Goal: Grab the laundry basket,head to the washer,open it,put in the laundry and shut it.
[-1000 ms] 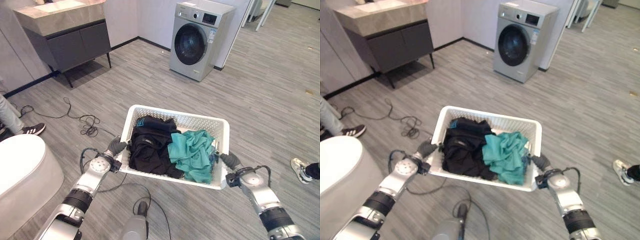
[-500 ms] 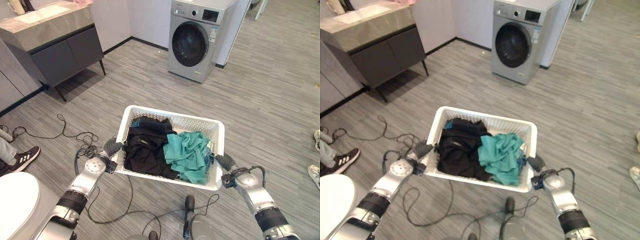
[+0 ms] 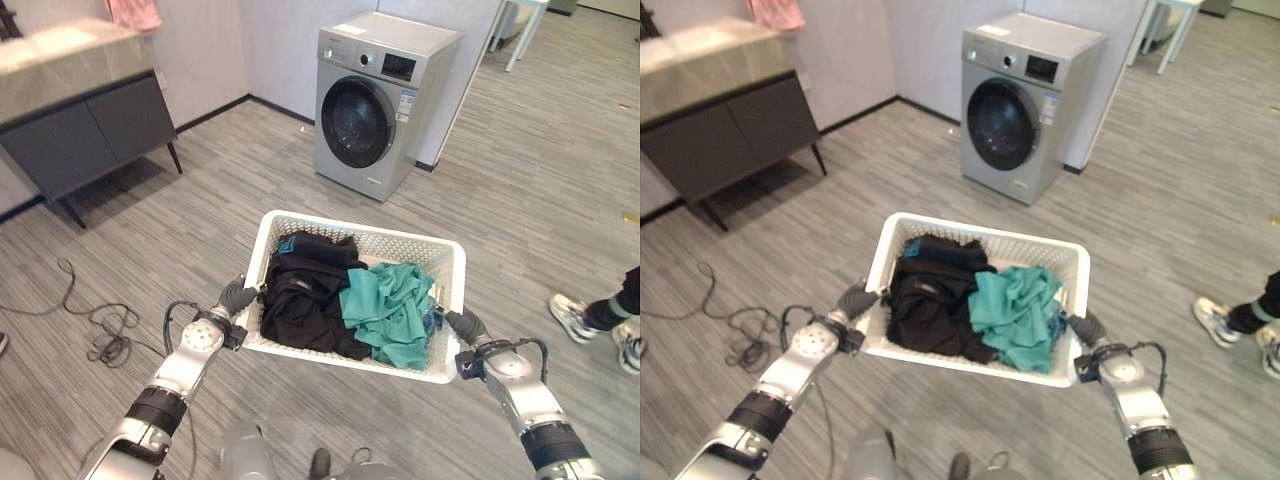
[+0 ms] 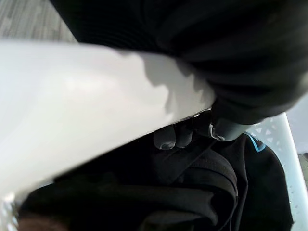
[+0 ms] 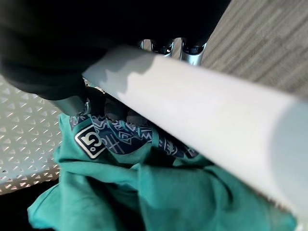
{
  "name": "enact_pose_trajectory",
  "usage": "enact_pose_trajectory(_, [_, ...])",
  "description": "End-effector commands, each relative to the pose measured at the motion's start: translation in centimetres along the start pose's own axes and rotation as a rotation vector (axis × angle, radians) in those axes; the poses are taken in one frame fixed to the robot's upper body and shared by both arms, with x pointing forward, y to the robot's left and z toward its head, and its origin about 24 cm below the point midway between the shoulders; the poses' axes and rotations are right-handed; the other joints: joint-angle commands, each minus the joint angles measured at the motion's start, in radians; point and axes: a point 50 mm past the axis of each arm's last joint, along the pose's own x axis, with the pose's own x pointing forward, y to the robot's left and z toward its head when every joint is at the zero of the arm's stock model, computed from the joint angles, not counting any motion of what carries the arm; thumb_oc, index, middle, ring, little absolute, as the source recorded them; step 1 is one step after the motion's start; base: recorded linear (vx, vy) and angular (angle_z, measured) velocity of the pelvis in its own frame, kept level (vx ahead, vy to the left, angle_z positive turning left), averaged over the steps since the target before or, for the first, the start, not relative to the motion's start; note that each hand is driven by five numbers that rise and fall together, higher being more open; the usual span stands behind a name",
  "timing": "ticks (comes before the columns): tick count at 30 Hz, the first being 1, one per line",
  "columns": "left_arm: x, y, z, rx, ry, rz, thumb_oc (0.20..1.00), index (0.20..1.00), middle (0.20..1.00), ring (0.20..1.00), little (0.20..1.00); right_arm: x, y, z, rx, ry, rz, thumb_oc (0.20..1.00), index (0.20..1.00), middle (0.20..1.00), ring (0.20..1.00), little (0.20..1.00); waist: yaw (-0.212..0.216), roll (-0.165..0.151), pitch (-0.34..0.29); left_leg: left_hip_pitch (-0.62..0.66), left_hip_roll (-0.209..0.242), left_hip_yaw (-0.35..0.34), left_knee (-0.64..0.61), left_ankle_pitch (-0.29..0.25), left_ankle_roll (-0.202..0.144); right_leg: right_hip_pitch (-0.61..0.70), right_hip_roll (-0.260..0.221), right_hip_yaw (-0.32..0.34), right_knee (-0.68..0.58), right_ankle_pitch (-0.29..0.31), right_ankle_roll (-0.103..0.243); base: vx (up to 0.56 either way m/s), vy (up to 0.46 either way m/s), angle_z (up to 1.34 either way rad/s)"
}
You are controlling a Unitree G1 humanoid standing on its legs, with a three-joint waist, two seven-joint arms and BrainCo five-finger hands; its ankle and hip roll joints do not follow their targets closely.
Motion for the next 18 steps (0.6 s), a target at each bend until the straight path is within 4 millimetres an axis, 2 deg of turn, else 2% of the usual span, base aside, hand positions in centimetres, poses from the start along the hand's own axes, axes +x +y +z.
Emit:
enact_pose_trajectory(1, [1.0, 3.7, 4.5, 0.005, -0.173, 0.122, 0.200, 0.200, 0.200, 0.200, 0.200, -0.7, -3.9, 4.3, -0.039, -0.198, -0.098, 0.200, 0.200, 0.200, 0.200, 0.200, 0.056, 0.074, -0.049, 0.158, -0.023, -0.071, -0.388, 0.117, -0.031, -0.001, -0.123, 0.050, 0.017, -0.076, 0.163, 0.26, 0.053, -0.18])
enact_pose_trajectory(2, [1.0, 3.7, 4.5, 0.005, -0.173, 0.122, 0.200, 0.200, 0.200, 0.200, 0.200, -0.7, -3.9, 4.3, -0.039, -0.198, -0.098, 0.200, 0.200, 0.200, 0.200, 0.200, 0.055, 0.074, -0.049, 0.159, -0.024, -0.071, -0.391, 0.120, -0.031, -0.001, -0.123, 0.050, 0.017, -0.076, 0.163, 0.41, 0.051, -0.25])
enact_pose_trajectory(3, [1.1, 3.5, 4.4, 0.006, -0.171, 0.116, 0.200, 0.200, 0.200, 0.200, 0.200, -0.5, -3.5, 4.2, -0.029, -0.201, -0.090, 0.200, 0.200, 0.200, 0.200, 0.200, 0.075, 0.079, -0.051, 0.132, -0.052, -0.123, -0.509, 0.131, -0.043, 0.034, -0.113, 0.062, 0.019, -0.109, 0.166, 0.43, 0.046, -0.37])
enact_pose_trajectory(5, [1.1, 3.4, 4.4, -0.010, -0.178, 0.119, 0.200, 0.200, 0.200, 0.200, 0.200, 0.2, -2.3, 4.5, -0.005, -0.209, -0.056, 0.200, 0.200, 0.200, 0.200, 0.200, 0.093, 0.079, -0.045, 0.100, -0.054, -0.146, -0.541, 0.150, -0.057, 0.076, -0.108, 0.089, 0.030, -0.147, 0.164, 0.57, 0.097, -0.47])
enact_pose_trajectory(8, [0.9, 3.7, 4.3, -0.014, -0.180, 0.129, 0.200, 0.200, 0.200, 0.200, 0.200, 0.5, -1.5, 4.9, -0.017, -0.218, -0.017, 0.200, 0.200, 0.200, 0.200, 0.200, 0.105, 0.081, -0.060, 0.119, -0.037, -0.129, -0.527, 0.158, -0.048, 0.107, -0.110, 0.106, 0.035, -0.174, 0.175, 0.44, 0.137, -0.40])
enact_pose_trajectory(10, [0.7, 3.9, 4.5, -0.017, -0.196, 0.129, 0.200, 0.200, 0.200, 0.200, 0.200, 0.4, -1.7, 5.2, -0.032, -0.231, -0.019, 0.200, 0.200, 0.200, 0.200, 0.200, 0.109, 0.077, -0.075, 0.098, -0.041, -0.111, -0.435, 0.159, -0.033, 0.132, -0.135, 0.112, 0.072, -0.189, 0.183, 0.53, 0.215, -0.28])
enact_pose_trajectory(11, [0.7, 4.1, 4.6, -0.011, -0.199, 0.133, 0.200, 0.200, 0.200, 0.200, 0.200, 0.3, -1.6, 5.3, -0.029, -0.239, -0.016, 0.200, 0.200, 0.200, 0.200, 0.200, 0.114, 0.067, -0.082, 0.094, -0.049, -0.098, -0.394, 0.144, -0.026, 0.126, -0.155, 0.113, 0.106, -0.178, 0.196, 0.47, 0.221, -0.71])
enact_pose_trajectory(12, [0.7, 4.3, 4.7, -0.004, -0.204, 0.138, 0.200, 0.200, 0.200, 0.200, 0.200, 0.2, -1.5, 5.2, -0.024, -0.243, -0.016, 0.200, 0.200, 0.200, 0.200, 0.200, 0.117, 0.057, -0.094, 0.103, -0.066, -0.086, -0.367, 0.119, -0.010, 0.114, -0.181, 0.121, 0.158, -0.150, 0.213, 0.68, 0.363, -0.91])
enact_pose_trajectory(13, [0.5, 4.6, 4.8, 0.015, -0.208, 0.144, 0.200, 0.200, 0.200, 0.200, 0.200, 0.1, -1.5, 4.9, -0.023, -0.237, -0.014, 0.200, 0.200, 0.200, 0.200, 0.200, 0.113, 0.034, -0.105, 0.140, -0.111, -0.062, -0.338, 0.057, 0.035, 0.066, -0.239, 0.135, 0.324, -0.021, 0.262, 0.51, 0.294, -0.58])
enact_pose_trajectory(14, [0.5, 4.6, 4.8, 0.015, -0.208, 0.144, 0.200, 0.200, 0.200, 0.200, 0.200, 0.1, -1.5, 4.9, -0.024, -0.238, -0.014, 0.200, 0.200, 0.200, 0.200, 0.200, 0.114, 0.036, -0.108, 0.138, -0.110, -0.061, -0.340, 0.060, 0.036, 0.062, -0.238, 0.137, 0.325, -0.019, 0.262, 0.45, 0.299, 0.01])
enact_pose_trajectory(16, [0.5, 4.6, 5.1, 0.029, -0.216, 0.137, 0.200, 0.200, 0.200, 0.200, 0.200, 0.1, -1.3, 5.0, -0.013, -0.246, -0.017, 0.200, 0.200, 0.200, 0.200, 0.200, 0.098, 0.034, -0.093, 0.175, -0.133, -0.047, -0.341, 0.025, 0.071, -0.018, -0.267, 0.146, 0.514, 0.097, 0.280, 0.27, 0.222, 0.29])
enact_pose_trajectory(17, [0.4, 4.6, 5.1, 0.033, -0.215, 0.141, 0.200, 0.200, 0.200, 0.200, 0.200, 0.2, -1.2, 5.1, -0.012, -0.249, -0.014, 0.200, 0.200, 0.200, 0.200, 0.200, 0.091, 0.038, -0.086, 0.197, -0.136, -0.041, -0.347, 0.009, 0.084, -0.046, -0.278, 0.141, 0.579, 0.132, 0.281, 0.33, 0.262, 0.20])
enact_pose_trajectory(18, [0.2, 4.9, 4.9, 0.032, -0.211, 0.151, 0.200, 0.200, 0.200, 0.200, 0.200, 0.3, -0.9, 5.2, -0.012, -0.256, -0.008, 0.200, 0.200, 0.200, 0.200, 0.200, 0.088, 0.048, -0.077, 0.230, -0.135, -0.028, -0.356, -0.011, 0.098, -0.090, -0.313, 0.117, 0.633, 0.157, 0.290, 0.30, 0.233, 0.14])
